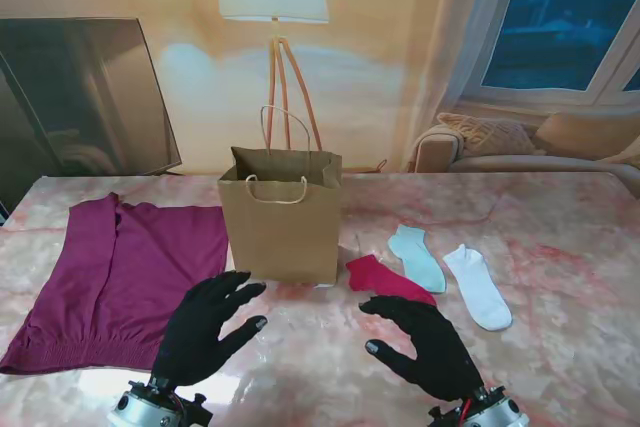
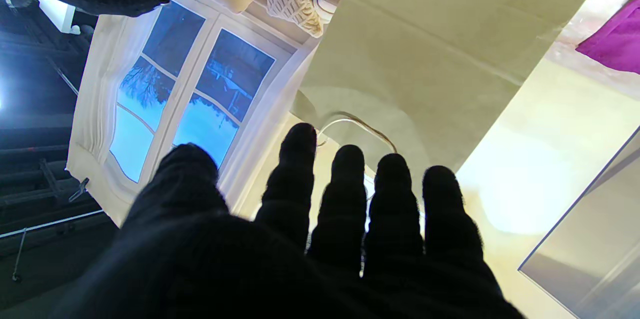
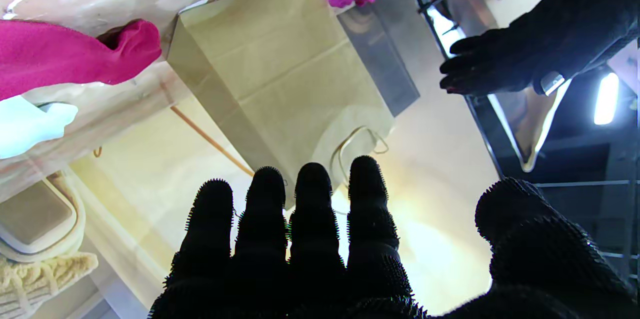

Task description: Fold the socks and the shorts into the kraft paper bag

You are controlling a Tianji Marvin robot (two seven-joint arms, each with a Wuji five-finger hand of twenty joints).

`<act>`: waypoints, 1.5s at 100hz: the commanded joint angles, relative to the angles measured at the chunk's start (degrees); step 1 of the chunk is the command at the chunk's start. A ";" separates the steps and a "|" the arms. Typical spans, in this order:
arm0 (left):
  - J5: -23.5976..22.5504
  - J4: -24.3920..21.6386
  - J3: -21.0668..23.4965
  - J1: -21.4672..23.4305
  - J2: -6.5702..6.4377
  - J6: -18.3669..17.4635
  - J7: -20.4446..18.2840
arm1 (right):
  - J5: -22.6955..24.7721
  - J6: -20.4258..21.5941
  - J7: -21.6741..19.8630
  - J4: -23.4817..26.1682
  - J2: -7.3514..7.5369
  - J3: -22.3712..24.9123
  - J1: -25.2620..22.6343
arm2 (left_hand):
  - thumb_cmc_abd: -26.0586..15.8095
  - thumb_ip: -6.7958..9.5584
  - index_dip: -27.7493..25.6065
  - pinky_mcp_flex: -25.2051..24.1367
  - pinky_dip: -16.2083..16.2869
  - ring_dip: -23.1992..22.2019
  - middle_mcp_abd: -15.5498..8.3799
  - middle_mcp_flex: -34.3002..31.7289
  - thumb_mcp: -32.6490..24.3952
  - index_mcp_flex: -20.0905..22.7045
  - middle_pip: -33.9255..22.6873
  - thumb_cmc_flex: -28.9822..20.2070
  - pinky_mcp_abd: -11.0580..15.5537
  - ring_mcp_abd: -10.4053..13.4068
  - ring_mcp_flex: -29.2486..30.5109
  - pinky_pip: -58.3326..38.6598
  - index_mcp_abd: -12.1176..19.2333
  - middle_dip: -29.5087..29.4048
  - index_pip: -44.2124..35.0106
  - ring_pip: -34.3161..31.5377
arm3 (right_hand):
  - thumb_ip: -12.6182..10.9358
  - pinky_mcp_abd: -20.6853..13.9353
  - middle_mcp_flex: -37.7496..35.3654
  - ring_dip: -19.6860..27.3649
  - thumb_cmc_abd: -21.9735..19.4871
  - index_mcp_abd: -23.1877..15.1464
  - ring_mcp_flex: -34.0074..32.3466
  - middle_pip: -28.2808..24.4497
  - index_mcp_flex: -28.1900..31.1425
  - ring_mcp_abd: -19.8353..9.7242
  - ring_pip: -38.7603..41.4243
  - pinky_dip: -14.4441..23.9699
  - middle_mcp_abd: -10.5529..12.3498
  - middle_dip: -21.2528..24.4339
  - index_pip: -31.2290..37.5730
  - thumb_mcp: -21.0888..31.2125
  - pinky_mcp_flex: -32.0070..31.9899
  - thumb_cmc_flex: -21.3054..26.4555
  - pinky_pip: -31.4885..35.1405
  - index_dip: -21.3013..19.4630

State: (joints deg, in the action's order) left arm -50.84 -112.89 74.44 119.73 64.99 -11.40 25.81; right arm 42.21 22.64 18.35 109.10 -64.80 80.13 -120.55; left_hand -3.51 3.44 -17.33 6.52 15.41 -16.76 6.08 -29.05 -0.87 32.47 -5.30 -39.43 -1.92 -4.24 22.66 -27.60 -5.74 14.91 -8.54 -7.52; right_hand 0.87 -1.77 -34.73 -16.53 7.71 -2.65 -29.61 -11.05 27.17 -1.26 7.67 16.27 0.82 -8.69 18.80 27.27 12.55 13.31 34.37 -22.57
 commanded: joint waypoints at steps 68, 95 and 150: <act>-3.31 -13.00 11.90 -7.94 -1.07 6.50 -14.67 | -1.83 -3.45 -1.93 -1.05 -0.10 -2.45 3.72 | 12.33 -5.05 -2.77 6.48 4.00 -3.13 -2.46 -9.14 -20.40 5.35 -3.25 -5.68 0.91 0.57 8.70 -10.68 5.13 3.01 -6.75 -4.76 | 1.18 -0.16 -1.36 0.19 -0.30 -1.11 -1.01 -0.46 0.91 -0.35 0.21 -1.81 0.43 -0.46 0.89 -0.74 0.52 0.40 2.03 0.32; -4.85 -4.54 8.11 -25.01 -1.45 11.25 -16.35 | -4.34 -5.84 -4.31 -3.37 0.02 -4.20 7.29 | 36.48 -10.16 -7.48 25.95 5.43 -10.78 -3.52 -19.61 -49.05 8.29 -10.42 -10.77 1.80 -0.62 20.29 -24.27 9.04 8.20 -24.16 -14.53 | 1.14 0.33 -1.66 -0.08 -0.54 -1.13 -1.28 -0.95 0.74 0.47 0.48 -1.66 0.16 -0.71 0.88 -1.05 0.71 0.76 2.65 0.27; -6.68 20.35 -9.60 -47.30 -0.22 12.12 -2.97 | -7.47 -8.24 -7.31 -5.78 0.15 -5.83 11.37 | 43.73 -11.76 -3.92 46.41 -11.19 -20.08 -4.24 -43.09 -43.92 16.24 -3.93 -12.97 4.69 -3.10 39.18 -42.11 17.88 26.04 -46.33 -22.34 | 1.10 1.18 -3.60 -1.32 -0.83 -1.00 -3.33 -3.05 0.80 1.89 1.72 -1.26 -0.32 -1.70 0.98 -1.75 1.39 1.41 4.13 0.15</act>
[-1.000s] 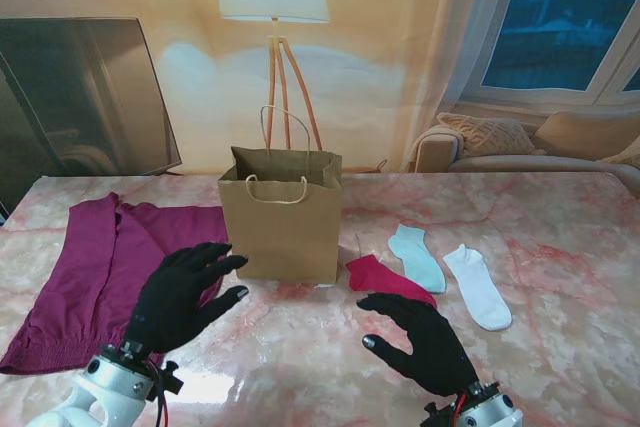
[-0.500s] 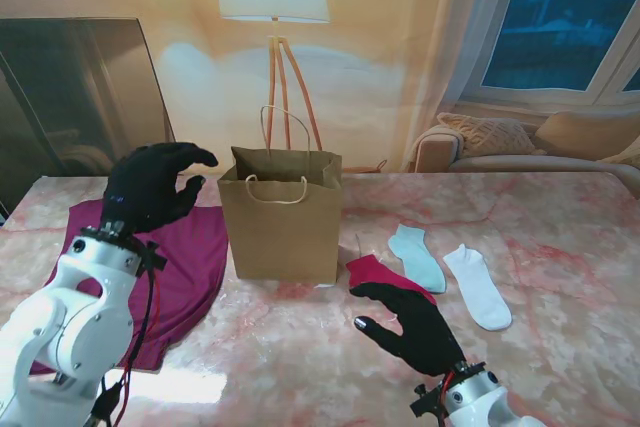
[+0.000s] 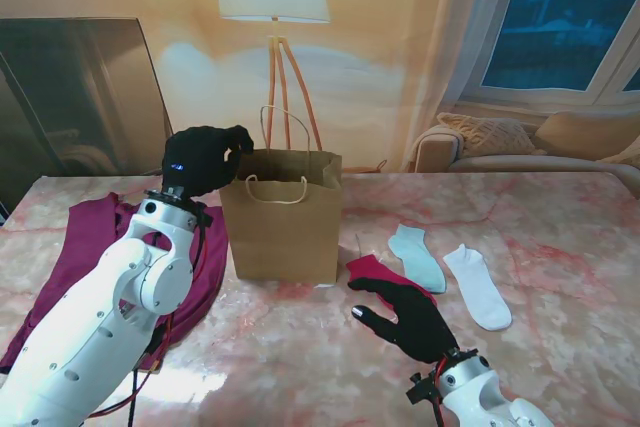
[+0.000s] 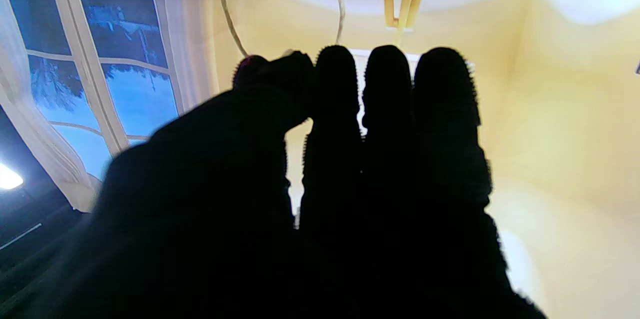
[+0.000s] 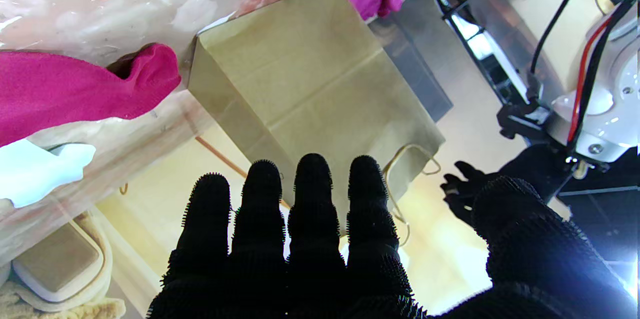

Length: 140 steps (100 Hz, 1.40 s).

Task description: Fold the socks and the shorts into the kraft paper bag

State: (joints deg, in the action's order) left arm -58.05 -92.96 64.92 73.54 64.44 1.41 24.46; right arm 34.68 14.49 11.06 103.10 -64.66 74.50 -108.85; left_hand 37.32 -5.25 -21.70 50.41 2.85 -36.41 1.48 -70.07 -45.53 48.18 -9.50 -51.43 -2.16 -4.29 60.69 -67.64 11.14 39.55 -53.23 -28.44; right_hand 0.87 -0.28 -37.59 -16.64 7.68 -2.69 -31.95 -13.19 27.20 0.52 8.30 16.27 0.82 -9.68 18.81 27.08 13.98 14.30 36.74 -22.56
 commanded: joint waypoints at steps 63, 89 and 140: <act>2.97 5.39 -4.87 -9.23 -0.26 4.19 -13.71 | -0.09 -0.67 0.54 0.38 -0.12 -0.11 -0.80 | 6.18 -5.25 1.77 4.01 0.86 2.97 1.45 -0.06 3.60 0.69 -4.32 3.51 4.39 -3.77 1.59 -1.43 -0.98 -1.63 -3.46 -1.82 | 1.06 0.03 -0.77 -2.10 -0.76 -1.21 -1.19 -1.78 0.96 0.36 0.90 -1.21 -0.27 -1.15 1.10 -1.76 -0.04 0.56 2.30 0.03; -0.35 6.66 -6.67 -10.23 -0.75 3.75 -13.54 | -0.55 -1.13 0.06 0.64 -0.09 -0.11 -1.05 | 5.57 -5.45 6.49 -1.36 4.67 3.06 0.45 0.82 3.26 3.35 -5.01 4.30 -1.27 -3.70 -1.62 0.23 0.31 -3.43 -2.60 -1.72 | 1.06 0.05 -0.73 -2.21 -0.74 -1.31 -1.16 -1.83 1.23 0.48 0.83 -1.22 -0.22 -1.17 1.22 -1.75 -0.04 0.65 2.35 -0.04; 3.21 7.97 -9.39 -12.81 -1.27 1.71 -21.65 | -0.89 -1.20 -0.01 0.38 -0.12 0.06 -1.10 | 5.77 -4.45 6.42 -3.18 6.27 5.11 -0.57 5.30 3.82 1.01 -3.66 1.77 2.05 -1.71 -4.76 6.82 -0.63 -5.40 2.18 2.02 | 1.08 0.07 -1.12 -2.49 -0.71 -1.28 -1.52 -2.19 1.70 0.57 1.04 -1.15 -0.23 -1.32 1.47 -1.83 0.22 0.82 2.68 -0.16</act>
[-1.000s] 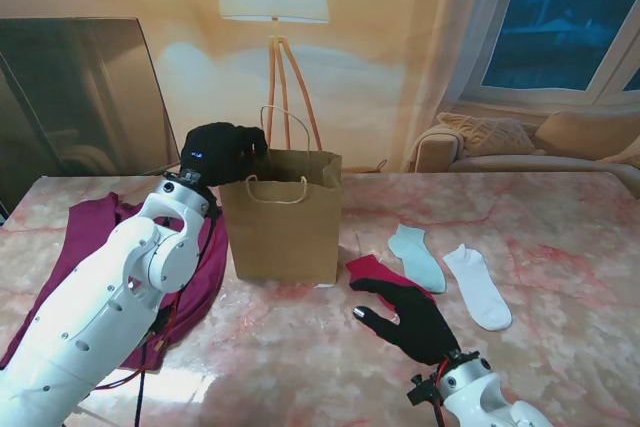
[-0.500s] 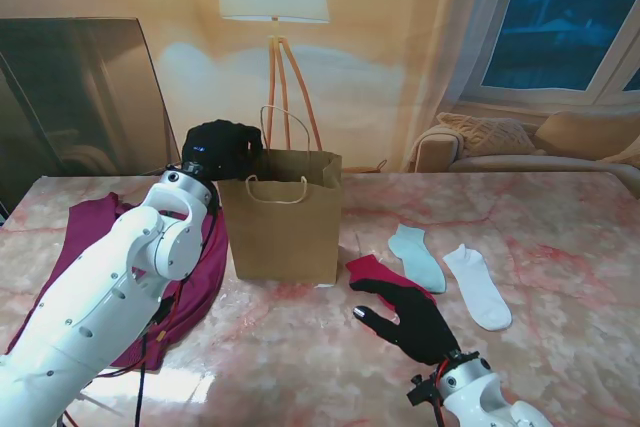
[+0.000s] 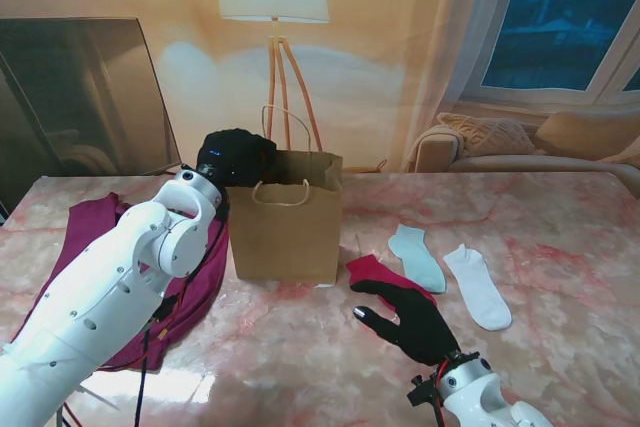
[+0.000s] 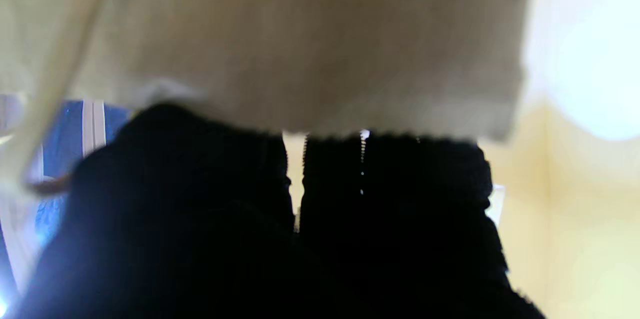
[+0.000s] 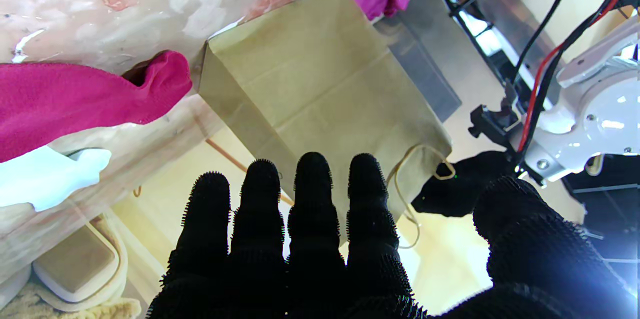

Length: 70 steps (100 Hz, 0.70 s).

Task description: Fold the socks and the shorts into the kraft paper bag

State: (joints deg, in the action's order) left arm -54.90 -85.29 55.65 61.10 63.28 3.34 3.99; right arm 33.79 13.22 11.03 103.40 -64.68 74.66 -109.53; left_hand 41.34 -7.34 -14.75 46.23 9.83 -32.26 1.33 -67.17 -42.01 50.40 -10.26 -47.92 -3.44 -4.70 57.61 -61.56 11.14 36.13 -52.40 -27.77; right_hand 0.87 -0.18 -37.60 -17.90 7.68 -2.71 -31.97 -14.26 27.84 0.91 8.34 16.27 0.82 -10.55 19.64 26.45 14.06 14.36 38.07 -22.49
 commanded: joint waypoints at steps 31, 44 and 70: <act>3.13 -2.91 1.15 -0.52 -1.48 0.52 -13.44 | -0.43 -0.27 -0.36 -0.47 -0.08 -0.14 0.01 | -1.06 -0.41 -5.03 -18.26 4.13 6.34 2.91 20.54 -5.96 -8.00 -2.72 11.91 -0.80 -1.28 -17.87 18.73 -11.91 -14.93 23.94 10.22 | 1.12 0.83 -1.36 -1.27 -0.82 -1.97 -1.39 -1.13 2.36 0.34 0.93 -0.94 -0.40 -0.43 1.27 -1.34 -0.30 1.16 1.65 -0.46; 3.01 -4.62 1.04 -0.87 -1.99 2.28 -17.72 | -0.30 -0.27 -0.16 -0.67 -0.11 -0.13 0.14 | -3.54 -0.99 -2.32 -26.33 6.66 8.92 3.26 26.22 -5.88 -11.68 -0.69 17.13 0.32 -0.50 -23.00 22.70 -13.84 -16.92 31.98 12.82 | 1.13 1.08 -1.47 -1.27 -0.80 -1.98 -1.35 -1.22 2.48 0.41 0.91 -0.79 -0.32 -0.48 1.38 -1.51 -0.37 1.27 1.81 -0.52; 0.60 -4.20 0.22 -2.09 -2.22 1.56 -18.38 | -0.47 -0.14 0.02 -0.90 -0.17 -0.02 0.21 | -0.51 -3.55 2.42 -34.46 5.85 14.42 5.94 36.98 -10.89 -19.38 3.15 27.43 -0.40 -1.73 -33.19 30.59 -19.47 -21.35 42.38 17.64 | 1.10 1.17 -1.38 -1.26 -0.81 -2.18 -1.16 -1.28 2.54 0.47 0.84 -0.66 -0.26 -0.52 1.50 -1.61 -0.58 1.34 1.78 -0.64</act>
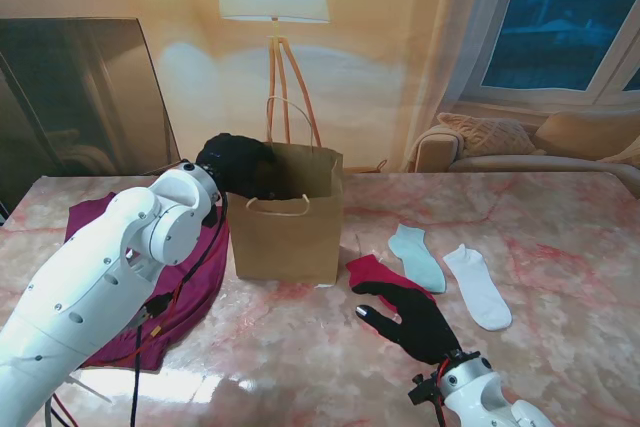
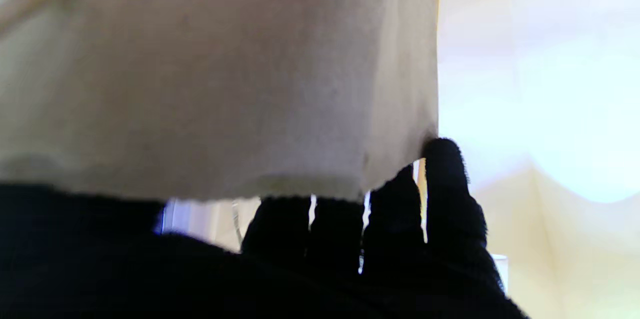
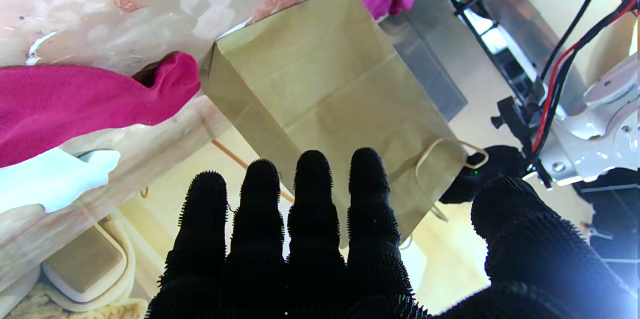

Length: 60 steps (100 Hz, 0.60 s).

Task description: Fold the socks and the shorts into the kraft paper bag

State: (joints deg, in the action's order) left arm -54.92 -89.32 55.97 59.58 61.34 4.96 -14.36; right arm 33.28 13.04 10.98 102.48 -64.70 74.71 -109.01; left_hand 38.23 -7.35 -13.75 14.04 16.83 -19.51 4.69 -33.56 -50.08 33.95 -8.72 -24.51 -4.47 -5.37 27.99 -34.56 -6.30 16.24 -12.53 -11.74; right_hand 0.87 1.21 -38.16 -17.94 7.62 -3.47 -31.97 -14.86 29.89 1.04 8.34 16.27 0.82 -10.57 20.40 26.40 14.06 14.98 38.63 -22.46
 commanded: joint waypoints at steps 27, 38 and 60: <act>1.08 -1.27 -0.71 -1.40 -0.84 2.08 -5.41 | 0.57 -0.10 1.53 -0.36 -0.38 -0.11 -0.18 | 3.28 -5.33 4.05 -6.49 -2.68 4.20 6.44 11.01 -6.94 -8.48 3.01 12.49 0.11 -3.17 -11.10 8.24 -7.43 -4.46 7.73 2.97 | 1.08 -0.07 -1.10 -1.23 -0.49 -1.46 -1.13 -0.91 0.89 0.48 0.85 -0.72 -0.33 -0.60 0.90 -1.51 -1.10 0.82 0.82 -0.79; 0.62 -1.41 -0.70 -1.44 -0.97 2.58 -6.29 | 0.57 0.03 1.72 -0.63 -0.41 -0.15 -0.04 | 0.48 -5.20 4.02 -6.72 -2.78 4.70 6.37 11.58 -4.22 -8.65 2.55 11.67 0.17 -3.11 -11.81 8.73 -7.61 -4.91 8.02 2.40 | 1.07 -0.08 -1.00 -1.26 -0.54 -1.58 -1.05 -0.95 0.76 0.45 0.87 -0.70 -0.25 -0.63 0.88 -1.44 -1.14 0.79 0.77 -0.82; -0.37 -2.61 1.19 0.61 -0.35 1.97 -0.87 | 0.57 0.01 1.81 -0.82 -0.43 -0.22 0.04 | -6.97 -2.60 1.94 -3.75 -0.21 3.32 2.33 5.41 2.34 -4.16 0.65 4.49 1.58 -0.28 -5.34 3.49 -2.29 -3.37 4.69 0.55 | 1.09 -0.57 -1.28 -1.09 -0.48 -1.39 -1.18 -0.74 1.17 0.19 0.72 -0.75 -0.27 -0.49 1.06 -1.38 -0.70 0.96 0.75 -0.89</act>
State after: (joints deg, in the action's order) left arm -55.31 -90.69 56.49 59.52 60.84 7.00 -16.50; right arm 33.67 13.06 12.73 101.57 -64.85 74.65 -108.64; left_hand 33.25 -8.79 -10.54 9.51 14.90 -15.52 8.86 -26.35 -49.67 27.79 -7.52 -17.21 -3.57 -6.71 20.66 -29.38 -9.72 12.12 -6.49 -10.85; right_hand 0.87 1.24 -38.16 -17.95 7.62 -3.49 -31.97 -14.91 30.56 1.56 8.34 16.27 0.82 -10.59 20.40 26.39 13.91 14.98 38.64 -22.50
